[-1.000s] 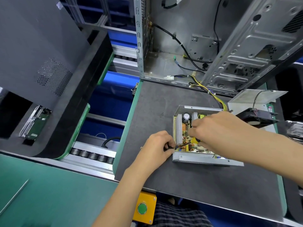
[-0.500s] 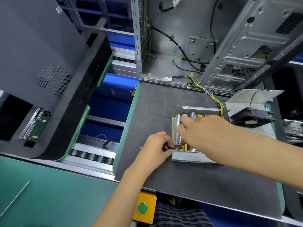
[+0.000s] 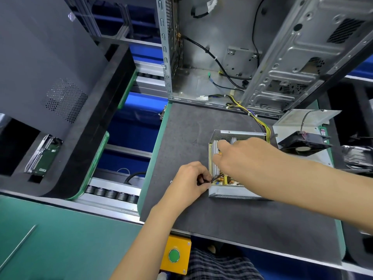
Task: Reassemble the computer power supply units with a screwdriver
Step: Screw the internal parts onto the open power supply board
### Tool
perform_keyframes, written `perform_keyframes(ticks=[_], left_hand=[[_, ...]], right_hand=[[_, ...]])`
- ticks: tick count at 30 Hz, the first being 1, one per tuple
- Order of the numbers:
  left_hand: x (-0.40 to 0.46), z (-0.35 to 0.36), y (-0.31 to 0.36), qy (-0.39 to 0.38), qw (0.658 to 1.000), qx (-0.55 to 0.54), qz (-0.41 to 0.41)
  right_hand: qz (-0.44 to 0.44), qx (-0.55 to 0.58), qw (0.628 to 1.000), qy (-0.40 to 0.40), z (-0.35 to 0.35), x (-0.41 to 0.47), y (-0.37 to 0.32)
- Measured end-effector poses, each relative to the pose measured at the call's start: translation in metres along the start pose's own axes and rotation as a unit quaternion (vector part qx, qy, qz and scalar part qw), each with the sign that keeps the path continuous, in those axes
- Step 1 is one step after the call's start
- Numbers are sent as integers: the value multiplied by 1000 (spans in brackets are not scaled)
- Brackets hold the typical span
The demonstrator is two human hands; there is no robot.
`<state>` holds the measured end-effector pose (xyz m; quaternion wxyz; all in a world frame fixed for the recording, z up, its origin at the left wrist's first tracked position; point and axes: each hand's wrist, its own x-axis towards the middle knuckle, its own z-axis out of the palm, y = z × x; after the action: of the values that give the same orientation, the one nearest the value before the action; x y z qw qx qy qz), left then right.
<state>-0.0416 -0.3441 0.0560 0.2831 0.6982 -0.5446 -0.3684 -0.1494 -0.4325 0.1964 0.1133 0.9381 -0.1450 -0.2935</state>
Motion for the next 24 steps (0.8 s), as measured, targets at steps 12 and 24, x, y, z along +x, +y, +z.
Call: perform_keyframes(ticks=[12, 24], left_hand=[[-4, -22, 11, 68, 991, -107, 31], [-2, -19, 31, 42, 979, -197, 38]], right_hand=[[-15, 54, 998, 2, -4, -4, 1], [-25, 112, 993, 22, -4, -4, 3]])
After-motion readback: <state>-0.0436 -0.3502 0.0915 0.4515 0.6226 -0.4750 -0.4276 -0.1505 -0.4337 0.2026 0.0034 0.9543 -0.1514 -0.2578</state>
